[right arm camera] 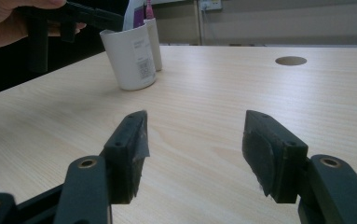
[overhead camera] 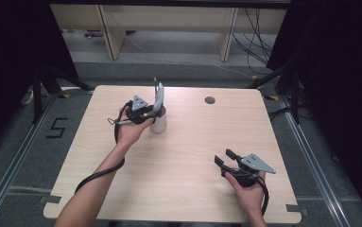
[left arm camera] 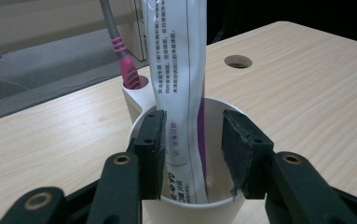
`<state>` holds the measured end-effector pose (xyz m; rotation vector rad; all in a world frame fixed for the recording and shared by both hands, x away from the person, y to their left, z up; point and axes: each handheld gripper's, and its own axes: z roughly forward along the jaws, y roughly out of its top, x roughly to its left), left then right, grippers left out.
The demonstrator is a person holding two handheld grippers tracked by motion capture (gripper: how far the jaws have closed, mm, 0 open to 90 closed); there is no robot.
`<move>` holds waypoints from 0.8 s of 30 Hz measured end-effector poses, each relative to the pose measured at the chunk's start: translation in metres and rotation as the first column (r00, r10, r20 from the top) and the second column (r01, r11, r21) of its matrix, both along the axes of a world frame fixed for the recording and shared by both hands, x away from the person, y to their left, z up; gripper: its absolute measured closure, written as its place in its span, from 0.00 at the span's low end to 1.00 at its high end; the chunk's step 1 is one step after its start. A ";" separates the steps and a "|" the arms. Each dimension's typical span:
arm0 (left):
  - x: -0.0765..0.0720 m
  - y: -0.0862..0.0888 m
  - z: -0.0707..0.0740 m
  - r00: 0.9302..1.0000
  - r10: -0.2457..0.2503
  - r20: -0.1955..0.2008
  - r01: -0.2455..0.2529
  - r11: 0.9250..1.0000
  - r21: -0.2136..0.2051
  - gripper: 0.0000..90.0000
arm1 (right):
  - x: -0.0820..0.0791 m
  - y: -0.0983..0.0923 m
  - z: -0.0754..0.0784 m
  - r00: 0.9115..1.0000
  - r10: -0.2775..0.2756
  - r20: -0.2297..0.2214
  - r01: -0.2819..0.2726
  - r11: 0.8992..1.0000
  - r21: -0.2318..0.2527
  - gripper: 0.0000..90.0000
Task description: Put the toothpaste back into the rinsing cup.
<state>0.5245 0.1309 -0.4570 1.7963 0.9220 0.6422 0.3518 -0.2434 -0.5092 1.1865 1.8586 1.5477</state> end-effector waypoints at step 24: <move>-0.056 0.044 0.020 0.995 -0.006 0.096 0.008 1.000 -0.016 0.46 | 0.003 -0.003 -0.001 0.999 0.014 0.046 -0.013 1.000 -0.015 0.46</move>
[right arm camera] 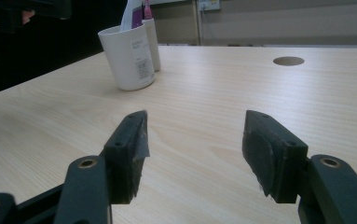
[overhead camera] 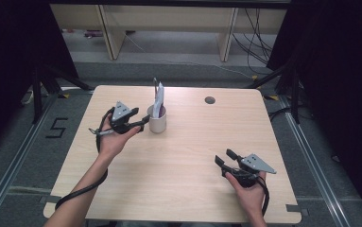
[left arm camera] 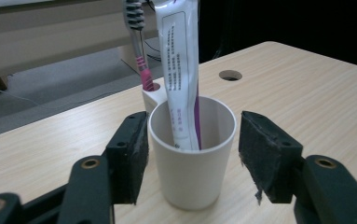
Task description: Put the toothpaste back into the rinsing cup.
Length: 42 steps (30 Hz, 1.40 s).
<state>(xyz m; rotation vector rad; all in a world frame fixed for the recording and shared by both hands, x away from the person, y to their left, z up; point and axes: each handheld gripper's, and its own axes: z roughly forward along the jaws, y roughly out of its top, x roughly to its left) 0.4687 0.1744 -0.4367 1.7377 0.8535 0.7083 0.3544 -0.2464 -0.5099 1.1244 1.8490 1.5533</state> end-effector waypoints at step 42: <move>-0.098 0.082 -0.086 0.988 0.150 -0.025 -0.151 0.988 -0.042 0.38 | 0.000 0.003 -0.005 0.999 0.002 -0.038 -0.001 1.000 0.014 0.46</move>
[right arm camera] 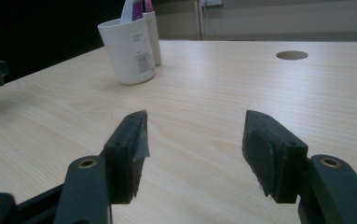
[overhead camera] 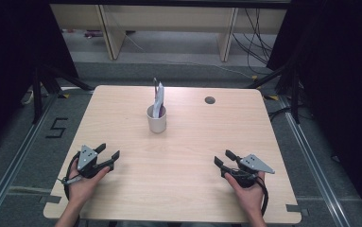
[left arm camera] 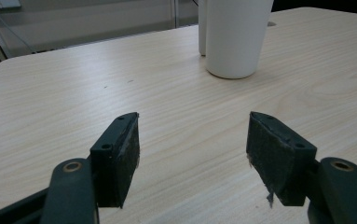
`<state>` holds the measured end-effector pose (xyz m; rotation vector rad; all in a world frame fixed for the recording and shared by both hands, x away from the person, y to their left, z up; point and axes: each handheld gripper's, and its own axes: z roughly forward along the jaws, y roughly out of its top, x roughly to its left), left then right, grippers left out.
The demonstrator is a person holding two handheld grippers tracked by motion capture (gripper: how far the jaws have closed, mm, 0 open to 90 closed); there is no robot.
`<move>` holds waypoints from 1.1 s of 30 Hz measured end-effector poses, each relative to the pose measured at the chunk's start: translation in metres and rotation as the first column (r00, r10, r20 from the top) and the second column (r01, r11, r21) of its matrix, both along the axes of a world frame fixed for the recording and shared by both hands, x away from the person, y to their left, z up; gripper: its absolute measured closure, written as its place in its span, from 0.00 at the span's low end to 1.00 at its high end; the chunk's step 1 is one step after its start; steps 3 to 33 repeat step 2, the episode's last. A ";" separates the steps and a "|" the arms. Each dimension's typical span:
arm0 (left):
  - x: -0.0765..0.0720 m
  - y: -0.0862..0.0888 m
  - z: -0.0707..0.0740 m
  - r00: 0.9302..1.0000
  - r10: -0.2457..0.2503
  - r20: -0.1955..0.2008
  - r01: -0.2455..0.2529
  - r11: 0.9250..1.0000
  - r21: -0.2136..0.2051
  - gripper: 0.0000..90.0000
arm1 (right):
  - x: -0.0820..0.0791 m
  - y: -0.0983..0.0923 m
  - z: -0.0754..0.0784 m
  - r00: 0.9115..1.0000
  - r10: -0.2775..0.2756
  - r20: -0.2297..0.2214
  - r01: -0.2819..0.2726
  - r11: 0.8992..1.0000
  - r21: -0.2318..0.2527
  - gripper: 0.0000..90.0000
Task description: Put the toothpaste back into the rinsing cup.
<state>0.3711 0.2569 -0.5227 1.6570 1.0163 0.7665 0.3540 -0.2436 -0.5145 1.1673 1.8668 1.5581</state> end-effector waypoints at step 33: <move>0.000 0.000 0.000 1.000 -0.002 0.016 0.002 1.000 -0.008 0.38 | 0.001 -0.001 0.000 1.000 0.007 0.009 -0.007 1.000 -0.008 0.46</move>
